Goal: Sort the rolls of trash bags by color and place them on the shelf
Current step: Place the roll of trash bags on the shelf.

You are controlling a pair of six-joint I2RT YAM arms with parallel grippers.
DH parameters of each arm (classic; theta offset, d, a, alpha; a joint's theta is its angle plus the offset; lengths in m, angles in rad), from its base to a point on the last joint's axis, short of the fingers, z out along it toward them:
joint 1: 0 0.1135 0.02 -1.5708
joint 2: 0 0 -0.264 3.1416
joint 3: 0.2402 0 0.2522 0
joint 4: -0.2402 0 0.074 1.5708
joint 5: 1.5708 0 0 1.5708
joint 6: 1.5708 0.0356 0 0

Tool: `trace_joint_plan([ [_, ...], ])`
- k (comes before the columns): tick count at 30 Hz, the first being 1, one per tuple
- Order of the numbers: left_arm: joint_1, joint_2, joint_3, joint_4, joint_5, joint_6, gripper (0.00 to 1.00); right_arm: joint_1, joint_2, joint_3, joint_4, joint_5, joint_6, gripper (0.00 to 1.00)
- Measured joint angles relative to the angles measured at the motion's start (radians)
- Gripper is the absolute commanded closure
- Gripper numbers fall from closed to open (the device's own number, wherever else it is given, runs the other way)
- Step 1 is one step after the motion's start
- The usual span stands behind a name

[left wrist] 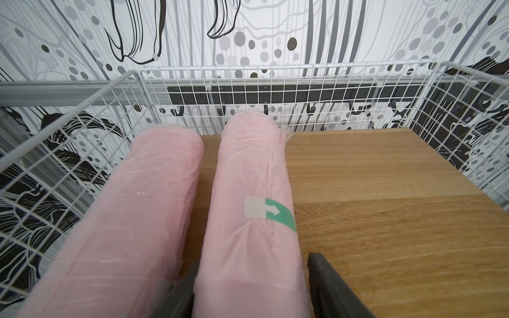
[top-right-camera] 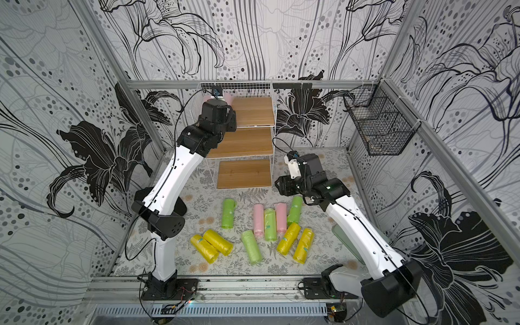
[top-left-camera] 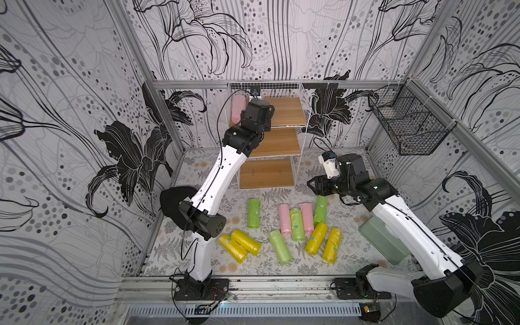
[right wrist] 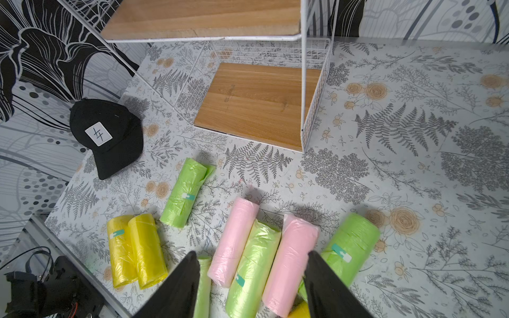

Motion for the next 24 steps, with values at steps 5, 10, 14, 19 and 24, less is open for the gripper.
trace_joint_plan([
  [5,-0.004,-0.075,-0.117,0.021,0.021,-0.027,0.39,0.000,0.000,0.000,0.000,0.000,0.000,0.36],
  [10,-0.019,-0.177,-0.239,0.044,0.037,-0.051,0.37,0.000,-0.003,-0.013,-0.001,0.000,0.000,0.36],
  [14,-0.049,-0.253,-0.323,0.066,0.037,-0.064,0.35,0.000,-0.006,-0.016,-0.001,0.000,0.000,0.36],
  [19,-0.080,-0.386,-0.504,0.096,0.065,-0.086,0.35,0.000,-0.013,-0.017,-0.003,0.000,0.000,0.36],
  [24,-0.102,-0.557,-0.731,0.128,0.134,-0.121,0.37,0.000,-0.026,-0.037,-0.010,0.000,0.004,0.36],
])
